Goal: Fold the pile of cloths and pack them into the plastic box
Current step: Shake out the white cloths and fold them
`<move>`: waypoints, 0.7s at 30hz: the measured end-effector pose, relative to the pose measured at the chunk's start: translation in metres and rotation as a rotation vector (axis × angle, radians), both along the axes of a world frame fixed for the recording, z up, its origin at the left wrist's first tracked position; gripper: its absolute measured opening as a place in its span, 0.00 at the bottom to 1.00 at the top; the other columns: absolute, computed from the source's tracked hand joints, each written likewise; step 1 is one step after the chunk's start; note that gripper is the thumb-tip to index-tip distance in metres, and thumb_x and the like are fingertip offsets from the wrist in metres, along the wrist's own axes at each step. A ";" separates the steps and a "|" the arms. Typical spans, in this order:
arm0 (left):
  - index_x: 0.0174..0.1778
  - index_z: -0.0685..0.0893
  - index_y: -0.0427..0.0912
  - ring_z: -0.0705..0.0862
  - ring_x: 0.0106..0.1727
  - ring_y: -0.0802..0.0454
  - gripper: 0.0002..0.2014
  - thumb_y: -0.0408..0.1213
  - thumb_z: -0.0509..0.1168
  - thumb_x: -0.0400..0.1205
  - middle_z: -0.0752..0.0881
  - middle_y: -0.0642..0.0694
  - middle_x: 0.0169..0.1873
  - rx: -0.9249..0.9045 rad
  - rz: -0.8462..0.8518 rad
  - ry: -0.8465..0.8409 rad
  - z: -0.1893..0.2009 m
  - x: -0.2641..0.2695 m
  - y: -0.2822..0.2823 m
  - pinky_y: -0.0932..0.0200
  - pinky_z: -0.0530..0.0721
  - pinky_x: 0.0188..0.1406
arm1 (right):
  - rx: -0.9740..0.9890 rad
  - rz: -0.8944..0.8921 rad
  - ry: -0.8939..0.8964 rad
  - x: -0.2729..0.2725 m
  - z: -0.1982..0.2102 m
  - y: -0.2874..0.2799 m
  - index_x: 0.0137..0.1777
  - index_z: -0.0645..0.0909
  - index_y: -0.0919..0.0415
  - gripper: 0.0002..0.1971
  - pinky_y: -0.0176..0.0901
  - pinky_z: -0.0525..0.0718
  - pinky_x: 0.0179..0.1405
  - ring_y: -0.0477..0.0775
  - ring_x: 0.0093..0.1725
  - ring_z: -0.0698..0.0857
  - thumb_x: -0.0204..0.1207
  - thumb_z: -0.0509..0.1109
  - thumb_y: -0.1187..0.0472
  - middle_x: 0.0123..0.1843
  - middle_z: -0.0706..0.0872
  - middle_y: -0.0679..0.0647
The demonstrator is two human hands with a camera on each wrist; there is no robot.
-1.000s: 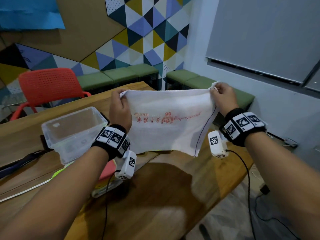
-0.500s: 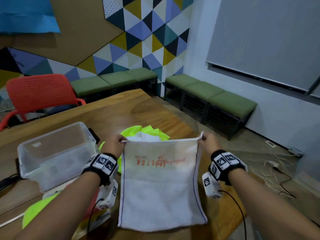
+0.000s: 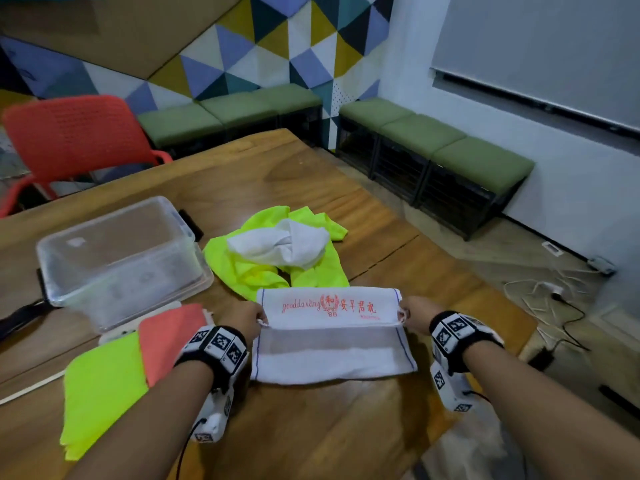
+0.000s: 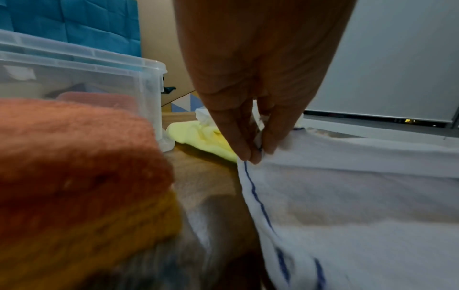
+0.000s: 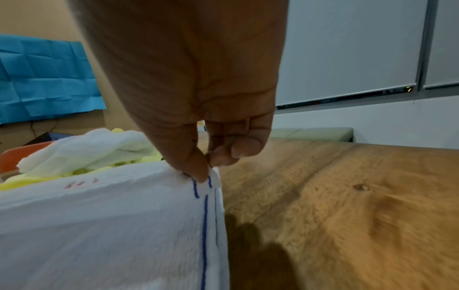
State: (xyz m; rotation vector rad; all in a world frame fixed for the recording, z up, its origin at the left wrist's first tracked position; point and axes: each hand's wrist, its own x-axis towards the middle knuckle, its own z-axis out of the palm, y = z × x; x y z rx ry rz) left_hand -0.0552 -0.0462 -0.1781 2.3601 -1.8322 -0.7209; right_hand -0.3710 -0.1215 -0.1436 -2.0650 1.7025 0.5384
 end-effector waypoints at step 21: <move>0.52 0.85 0.37 0.80 0.61 0.40 0.12 0.28 0.57 0.80 0.81 0.36 0.61 0.066 0.192 0.094 -0.027 -0.016 0.054 0.57 0.77 0.58 | 0.084 -0.188 -0.014 -0.021 -0.024 0.052 0.52 0.79 0.61 0.09 0.40 0.78 0.46 0.57 0.52 0.83 0.83 0.58 0.60 0.55 0.85 0.59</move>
